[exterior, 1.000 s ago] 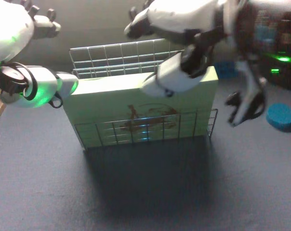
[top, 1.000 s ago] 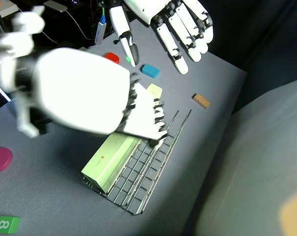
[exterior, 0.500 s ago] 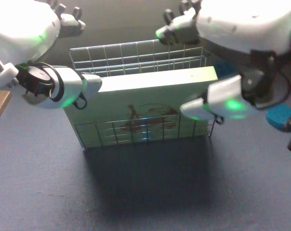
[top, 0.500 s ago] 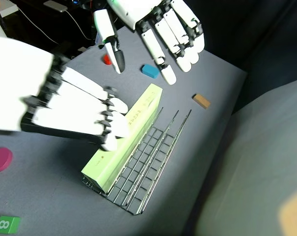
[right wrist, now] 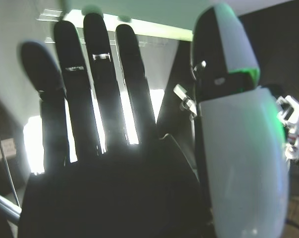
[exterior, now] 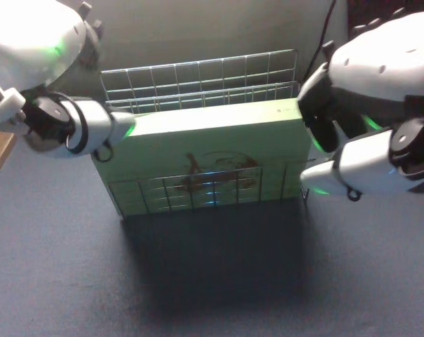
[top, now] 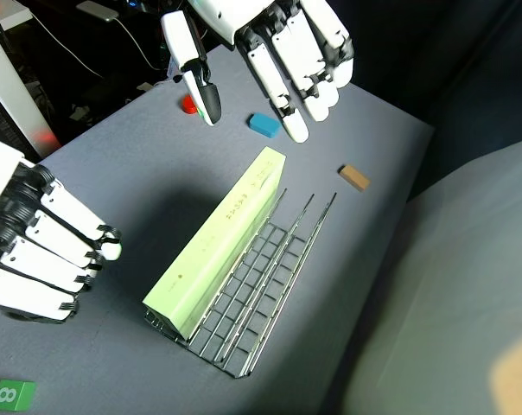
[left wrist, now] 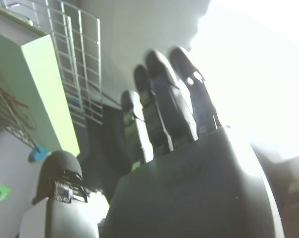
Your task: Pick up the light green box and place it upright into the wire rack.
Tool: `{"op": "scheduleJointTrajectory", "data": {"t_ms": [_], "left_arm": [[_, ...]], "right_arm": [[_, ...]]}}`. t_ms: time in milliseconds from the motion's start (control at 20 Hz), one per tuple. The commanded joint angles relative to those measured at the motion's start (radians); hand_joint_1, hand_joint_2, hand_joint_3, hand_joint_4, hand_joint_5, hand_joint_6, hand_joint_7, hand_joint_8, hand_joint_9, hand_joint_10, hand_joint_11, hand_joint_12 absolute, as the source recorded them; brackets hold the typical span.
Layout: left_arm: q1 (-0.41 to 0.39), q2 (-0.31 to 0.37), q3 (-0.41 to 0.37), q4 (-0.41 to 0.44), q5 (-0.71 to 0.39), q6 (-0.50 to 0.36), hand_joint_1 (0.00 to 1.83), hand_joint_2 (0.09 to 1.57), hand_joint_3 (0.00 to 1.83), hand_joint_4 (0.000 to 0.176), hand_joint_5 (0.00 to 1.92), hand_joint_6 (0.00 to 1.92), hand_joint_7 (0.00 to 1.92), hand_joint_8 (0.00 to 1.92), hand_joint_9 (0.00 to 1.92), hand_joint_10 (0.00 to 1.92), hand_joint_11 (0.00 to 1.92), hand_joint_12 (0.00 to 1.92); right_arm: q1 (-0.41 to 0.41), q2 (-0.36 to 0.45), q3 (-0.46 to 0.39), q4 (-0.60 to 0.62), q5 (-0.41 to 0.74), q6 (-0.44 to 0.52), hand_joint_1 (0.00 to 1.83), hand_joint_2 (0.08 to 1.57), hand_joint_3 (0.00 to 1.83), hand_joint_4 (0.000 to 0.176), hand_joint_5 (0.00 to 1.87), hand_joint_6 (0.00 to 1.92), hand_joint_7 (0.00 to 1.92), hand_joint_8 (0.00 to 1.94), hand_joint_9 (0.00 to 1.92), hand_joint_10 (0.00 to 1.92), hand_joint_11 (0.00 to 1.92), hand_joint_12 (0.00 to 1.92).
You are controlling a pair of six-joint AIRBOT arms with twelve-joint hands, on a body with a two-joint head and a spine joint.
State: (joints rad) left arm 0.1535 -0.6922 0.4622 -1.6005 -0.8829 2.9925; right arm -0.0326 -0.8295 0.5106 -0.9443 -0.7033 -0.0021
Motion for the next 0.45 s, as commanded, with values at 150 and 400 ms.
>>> {"op": "scheduleJointTrajectory", "data": {"t_ms": [150,400], "left_arm": [[-0.004,-0.001,0.002,0.089,-0.007,0.006,0.55,1.3,0.01,0.0,1.11,1.92,1.19,1.92,1.19,1.92,1.26,1.92],[-0.01,-0.001,0.005,0.089,-0.005,0.006,0.65,1.36,0.0,0.012,1.24,1.92,1.34,1.92,1.38,1.92,1.49,1.92]], "right_arm": [[0.026,-0.002,-0.004,-0.052,0.068,0.003,0.71,1.35,0.03,0.0,1.17,1.92,1.34,1.94,1.54,1.92,1.76,1.92],[0.032,-0.003,-0.004,-0.052,0.068,0.005,0.74,1.44,0.0,0.158,1.24,1.92,1.46,1.94,1.63,1.92,1.8,1.92]]}}
